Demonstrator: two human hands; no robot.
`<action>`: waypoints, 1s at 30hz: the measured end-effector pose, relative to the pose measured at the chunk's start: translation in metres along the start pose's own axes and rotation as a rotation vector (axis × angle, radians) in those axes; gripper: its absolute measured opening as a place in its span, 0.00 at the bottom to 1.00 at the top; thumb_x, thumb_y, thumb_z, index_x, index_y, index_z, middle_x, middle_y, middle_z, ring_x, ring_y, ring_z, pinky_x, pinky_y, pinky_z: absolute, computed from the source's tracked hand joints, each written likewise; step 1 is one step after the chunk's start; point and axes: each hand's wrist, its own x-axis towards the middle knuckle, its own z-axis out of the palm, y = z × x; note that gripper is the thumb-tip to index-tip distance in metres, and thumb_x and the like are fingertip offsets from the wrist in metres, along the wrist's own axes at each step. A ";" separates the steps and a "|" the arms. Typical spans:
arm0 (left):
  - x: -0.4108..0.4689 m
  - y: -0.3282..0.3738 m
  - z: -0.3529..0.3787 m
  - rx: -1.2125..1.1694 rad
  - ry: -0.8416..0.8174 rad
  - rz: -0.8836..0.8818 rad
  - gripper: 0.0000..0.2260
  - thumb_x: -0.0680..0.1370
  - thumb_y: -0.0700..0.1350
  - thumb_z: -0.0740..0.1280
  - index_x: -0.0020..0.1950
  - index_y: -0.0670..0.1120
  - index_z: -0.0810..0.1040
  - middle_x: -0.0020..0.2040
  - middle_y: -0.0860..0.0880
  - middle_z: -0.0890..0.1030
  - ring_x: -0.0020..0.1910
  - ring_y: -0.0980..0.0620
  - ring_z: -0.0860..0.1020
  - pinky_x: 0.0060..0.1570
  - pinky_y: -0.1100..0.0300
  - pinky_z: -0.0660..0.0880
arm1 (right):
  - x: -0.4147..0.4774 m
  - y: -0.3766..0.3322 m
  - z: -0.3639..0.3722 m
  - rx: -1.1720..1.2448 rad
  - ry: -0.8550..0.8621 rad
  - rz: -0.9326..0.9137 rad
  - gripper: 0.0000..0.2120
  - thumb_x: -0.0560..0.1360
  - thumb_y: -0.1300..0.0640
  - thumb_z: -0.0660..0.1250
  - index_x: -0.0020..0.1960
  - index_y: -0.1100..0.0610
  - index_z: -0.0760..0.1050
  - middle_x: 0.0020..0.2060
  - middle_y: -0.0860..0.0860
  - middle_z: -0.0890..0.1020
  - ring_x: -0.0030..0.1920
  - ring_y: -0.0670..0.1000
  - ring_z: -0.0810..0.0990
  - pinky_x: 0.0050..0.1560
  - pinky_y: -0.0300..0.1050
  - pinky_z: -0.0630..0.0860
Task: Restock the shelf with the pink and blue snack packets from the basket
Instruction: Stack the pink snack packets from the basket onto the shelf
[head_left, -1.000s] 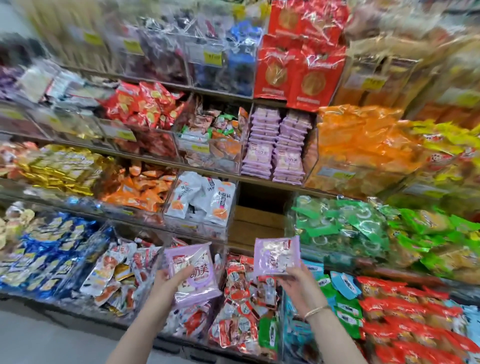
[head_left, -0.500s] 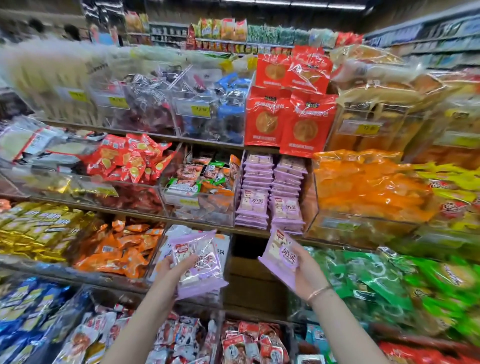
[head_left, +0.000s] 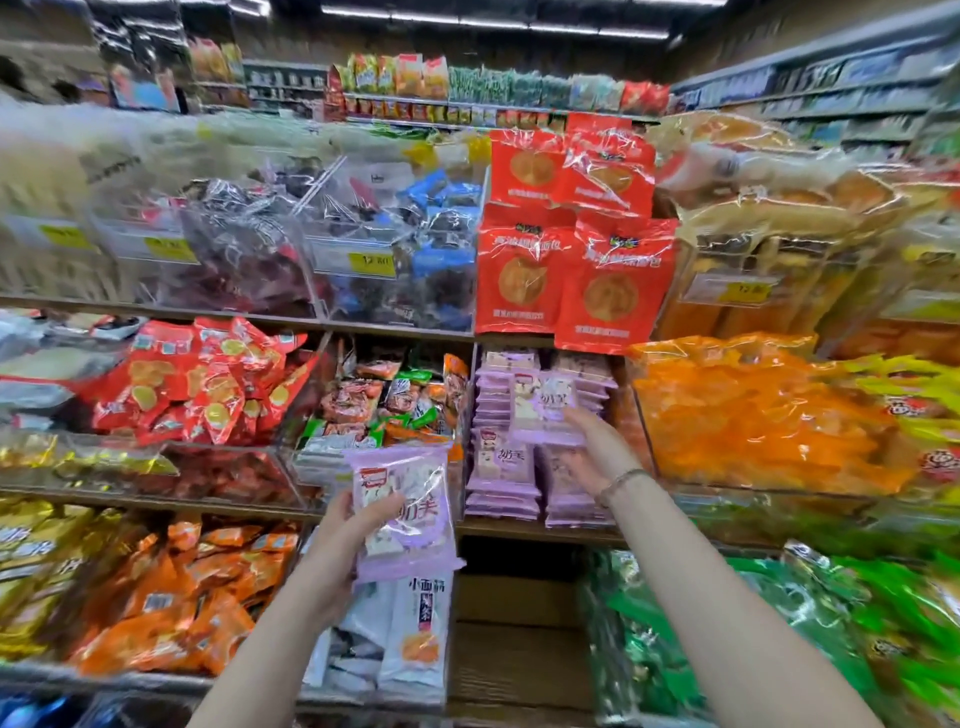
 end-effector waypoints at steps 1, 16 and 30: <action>0.001 0.000 -0.001 0.010 -0.018 -0.001 0.51 0.53 0.60 0.76 0.74 0.49 0.63 0.71 0.49 0.70 0.69 0.49 0.69 0.69 0.41 0.64 | 0.007 -0.005 0.009 -0.001 0.001 -0.005 0.12 0.78 0.58 0.62 0.61 0.60 0.74 0.49 0.55 0.83 0.49 0.50 0.81 0.47 0.42 0.80; 0.003 -0.011 -0.014 0.011 -0.086 -0.025 0.34 0.62 0.55 0.76 0.66 0.50 0.71 0.58 0.46 0.82 0.57 0.45 0.81 0.57 0.45 0.75 | 0.029 0.008 0.039 -0.002 0.134 -0.160 0.16 0.75 0.61 0.67 0.61 0.62 0.69 0.59 0.57 0.77 0.58 0.52 0.78 0.57 0.47 0.76; 0.004 -0.014 -0.009 0.029 -0.020 -0.059 0.35 0.60 0.56 0.77 0.65 0.50 0.72 0.57 0.47 0.82 0.58 0.46 0.80 0.61 0.41 0.73 | 0.020 0.065 0.011 -1.297 0.259 -0.455 0.07 0.77 0.56 0.60 0.44 0.59 0.71 0.47 0.54 0.70 0.50 0.54 0.70 0.50 0.46 0.69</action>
